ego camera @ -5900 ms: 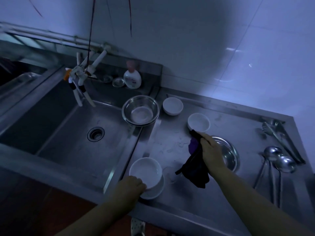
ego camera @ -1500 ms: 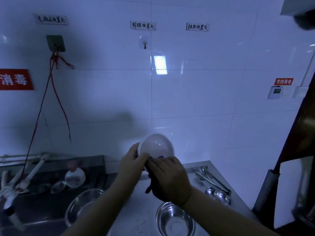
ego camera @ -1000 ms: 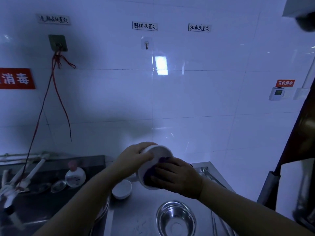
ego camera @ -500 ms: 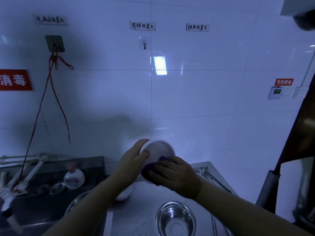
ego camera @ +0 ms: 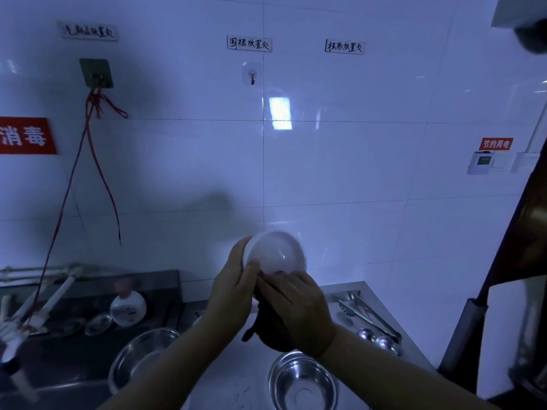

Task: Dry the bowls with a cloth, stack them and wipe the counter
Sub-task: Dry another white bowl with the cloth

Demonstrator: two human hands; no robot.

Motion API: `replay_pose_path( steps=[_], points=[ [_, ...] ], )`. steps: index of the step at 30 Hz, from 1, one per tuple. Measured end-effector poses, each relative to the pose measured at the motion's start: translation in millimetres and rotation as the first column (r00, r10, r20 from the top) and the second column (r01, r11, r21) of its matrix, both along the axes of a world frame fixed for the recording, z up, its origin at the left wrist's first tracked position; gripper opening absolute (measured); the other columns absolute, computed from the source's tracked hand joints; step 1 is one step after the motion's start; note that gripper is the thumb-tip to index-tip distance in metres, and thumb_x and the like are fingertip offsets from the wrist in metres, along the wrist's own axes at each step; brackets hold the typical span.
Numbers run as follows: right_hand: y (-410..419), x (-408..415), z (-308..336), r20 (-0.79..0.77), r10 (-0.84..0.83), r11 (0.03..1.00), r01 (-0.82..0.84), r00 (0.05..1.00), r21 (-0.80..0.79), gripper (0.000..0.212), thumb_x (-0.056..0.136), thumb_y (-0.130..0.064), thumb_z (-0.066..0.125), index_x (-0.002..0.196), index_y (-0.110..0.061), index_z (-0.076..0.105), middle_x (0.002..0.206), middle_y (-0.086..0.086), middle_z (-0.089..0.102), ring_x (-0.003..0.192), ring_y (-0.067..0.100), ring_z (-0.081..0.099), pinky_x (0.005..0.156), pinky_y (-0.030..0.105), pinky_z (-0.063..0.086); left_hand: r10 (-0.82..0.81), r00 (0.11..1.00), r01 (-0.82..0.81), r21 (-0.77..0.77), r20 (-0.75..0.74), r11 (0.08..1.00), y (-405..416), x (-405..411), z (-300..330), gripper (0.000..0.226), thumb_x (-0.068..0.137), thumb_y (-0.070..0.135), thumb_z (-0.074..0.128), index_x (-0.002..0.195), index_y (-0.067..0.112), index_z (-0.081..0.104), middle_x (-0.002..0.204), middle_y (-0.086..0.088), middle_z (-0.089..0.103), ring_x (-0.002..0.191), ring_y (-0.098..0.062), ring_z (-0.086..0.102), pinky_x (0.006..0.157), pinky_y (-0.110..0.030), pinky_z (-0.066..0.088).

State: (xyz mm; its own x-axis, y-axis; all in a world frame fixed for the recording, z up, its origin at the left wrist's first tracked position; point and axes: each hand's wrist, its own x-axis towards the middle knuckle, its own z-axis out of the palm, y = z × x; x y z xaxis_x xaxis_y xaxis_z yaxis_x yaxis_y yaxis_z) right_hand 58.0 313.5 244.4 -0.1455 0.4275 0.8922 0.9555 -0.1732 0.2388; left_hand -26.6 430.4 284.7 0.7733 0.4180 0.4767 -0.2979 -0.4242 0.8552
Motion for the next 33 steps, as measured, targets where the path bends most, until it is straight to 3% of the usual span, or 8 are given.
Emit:
replay_pose_path(
  steps=[6,9,12,17,21,26,31,33],
  points=[
    [-26.8,37.7,12.2,0.415,0.094,0.953,0.039,0.905,-0.301,0.018,0.091,-0.015,0.065,0.108,-0.013,0.073,0.104,0.006,0.072,0.093,0.021,0.067,0.084,0.035,0.053,-0.066,0.98,0.091,0.125,-0.189,0.988,15.7,-5.3,16.2,0.038,0.076,0.034,0.043,0.11,0.031,0.059,0.1,0.004,0.065,0.092,-0.019,0.061,0.079,-0.044,0.054],
    [-22.7,33.5,14.7,0.392,0.063,0.96,0.053,0.918,-0.277,0.018,0.092,-0.016,0.064,0.108,-0.013,0.073,0.103,0.007,0.072,0.091,0.021,0.067,0.082,0.033,0.053,0.015,0.984,0.001,0.093,-0.177,0.996,17.2,-1.9,21.5,0.036,0.071,0.036,0.047,0.103,0.03,0.061,0.093,0.008,0.065,0.087,-0.018,0.061,0.067,-0.031,0.051],
    [-8.2,12.2,10.5,0.185,-0.021,0.991,0.045,0.983,-0.126,0.02,0.091,-0.019,0.065,0.108,-0.01,0.071,0.099,0.007,0.072,0.083,0.02,0.067,0.074,0.033,0.053,0.06,0.995,-0.065,-0.058,-0.082,0.996,5.8,-1.4,6.8,0.034,0.07,0.032,0.056,0.103,0.036,0.053,0.095,0.012,0.061,0.086,-0.011,0.061,0.071,-0.031,0.052],
    [4.6,-6.6,-1.0,0.03,-0.048,0.999,0.049,0.998,-0.022,0.022,0.092,-0.027,0.063,0.105,-0.011,0.072,0.099,0.005,0.073,0.084,0.016,0.067,0.081,0.026,0.048,0.099,0.995,-0.092,-0.203,0.024,0.975,-6.7,-0.8,-12.5,0.019,0.096,0.022,0.045,0.111,0.032,0.05,0.1,0.007,0.061,0.088,-0.007,0.062,0.073,-0.032,0.054],
    [-6.4,12.8,-3.8,0.192,0.031,0.99,-0.005,0.981,-0.138,0.021,0.09,-0.021,0.067,0.109,-0.012,0.071,0.102,0.006,0.072,0.088,0.019,0.067,0.079,0.029,0.053,0.037,0.999,-0.038,-0.095,-0.006,0.995,4.0,-5.8,-4.5,0.031,0.083,0.034,0.043,0.106,0.022,0.058,0.094,0.002,0.064,0.086,-0.017,0.06,0.073,-0.035,0.051],
    [-22.2,41.6,6.2,0.404,0.143,0.947,-0.007,0.903,-0.32,0.023,0.09,-0.012,0.066,0.113,-0.015,0.068,0.101,0.008,0.071,0.089,0.022,0.066,0.087,0.035,0.051,-0.111,0.956,0.12,0.018,-0.272,0.993,23.8,-6.6,18.5,0.027,0.07,0.035,0.05,0.092,0.03,0.065,0.09,0.005,0.067,0.083,-0.014,0.062,0.065,-0.027,0.047],
    [-4.5,10.8,8.2,0.077,-0.034,0.998,0.037,0.996,-0.041,0.019,0.094,-0.024,0.062,0.104,-0.013,0.073,0.099,0.005,0.072,0.085,0.02,0.067,0.078,0.031,0.052,-0.053,0.994,0.031,-0.217,-0.098,0.976,2.7,-5.6,0.6,0.027,0.078,0.026,0.065,0.102,0.031,0.054,0.099,0.0,0.064,0.086,-0.015,0.064,0.071,-0.031,0.056],
    [5.0,-4.0,4.7,-0.066,-0.068,0.996,0.072,0.995,0.046,0.027,0.096,-0.031,0.056,0.103,-0.012,0.073,0.1,0.005,0.073,0.087,0.02,0.069,0.083,0.03,0.05,-0.017,1.0,0.015,-0.233,-0.005,0.972,-9.1,-2.8,-8.7,0.025,0.092,0.016,0.054,0.11,0.032,0.048,0.102,0.005,0.06,0.086,-0.006,0.063,0.072,-0.026,0.055]
  ],
)
